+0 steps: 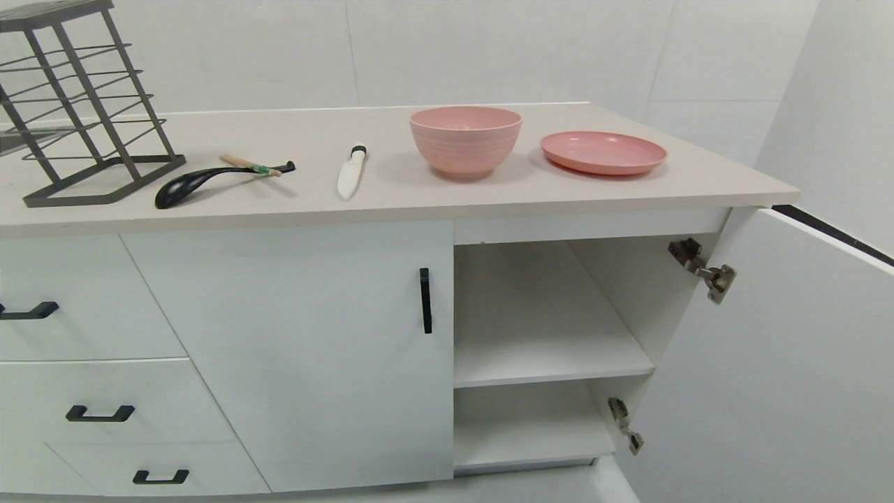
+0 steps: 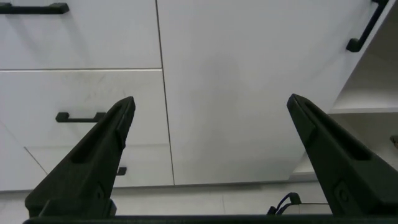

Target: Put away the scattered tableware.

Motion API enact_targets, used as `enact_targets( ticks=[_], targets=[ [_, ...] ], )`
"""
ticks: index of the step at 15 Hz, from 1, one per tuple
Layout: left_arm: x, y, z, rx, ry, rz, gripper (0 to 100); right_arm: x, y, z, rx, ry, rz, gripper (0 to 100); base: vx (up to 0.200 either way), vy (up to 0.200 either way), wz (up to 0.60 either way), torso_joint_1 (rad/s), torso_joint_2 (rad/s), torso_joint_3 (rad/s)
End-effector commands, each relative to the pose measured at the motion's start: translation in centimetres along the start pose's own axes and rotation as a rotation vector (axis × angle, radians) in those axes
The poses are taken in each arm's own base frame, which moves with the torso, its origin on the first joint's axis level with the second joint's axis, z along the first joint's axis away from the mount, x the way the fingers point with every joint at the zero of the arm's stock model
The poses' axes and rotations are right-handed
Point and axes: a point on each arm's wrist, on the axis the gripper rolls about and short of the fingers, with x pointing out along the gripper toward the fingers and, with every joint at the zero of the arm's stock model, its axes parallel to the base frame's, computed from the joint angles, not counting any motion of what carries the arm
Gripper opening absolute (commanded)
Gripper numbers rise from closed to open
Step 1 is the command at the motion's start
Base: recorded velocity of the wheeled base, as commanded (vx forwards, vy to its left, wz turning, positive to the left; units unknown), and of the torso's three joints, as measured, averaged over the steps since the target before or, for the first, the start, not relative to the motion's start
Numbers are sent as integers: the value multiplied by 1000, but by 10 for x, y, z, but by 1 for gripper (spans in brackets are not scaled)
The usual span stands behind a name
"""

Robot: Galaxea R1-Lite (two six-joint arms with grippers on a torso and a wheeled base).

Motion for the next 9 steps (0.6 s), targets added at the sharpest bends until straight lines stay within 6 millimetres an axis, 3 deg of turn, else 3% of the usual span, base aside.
enact_targets(
  ticks=[1,5,9],
  targets=[
    [0,0,0,-1,2,1,100,0,0,0,0,1,0,100,0,0,0,178,-124,-27],
    [0,0,0,-1,2,1,100,0,0,0,0,2,0,100,0,0,0,246,-138,-154],
    [0,0,0,-1,2,1,100,0,0,0,0,2,0,100,0,0,0,200,-623,-199]
  ],
)
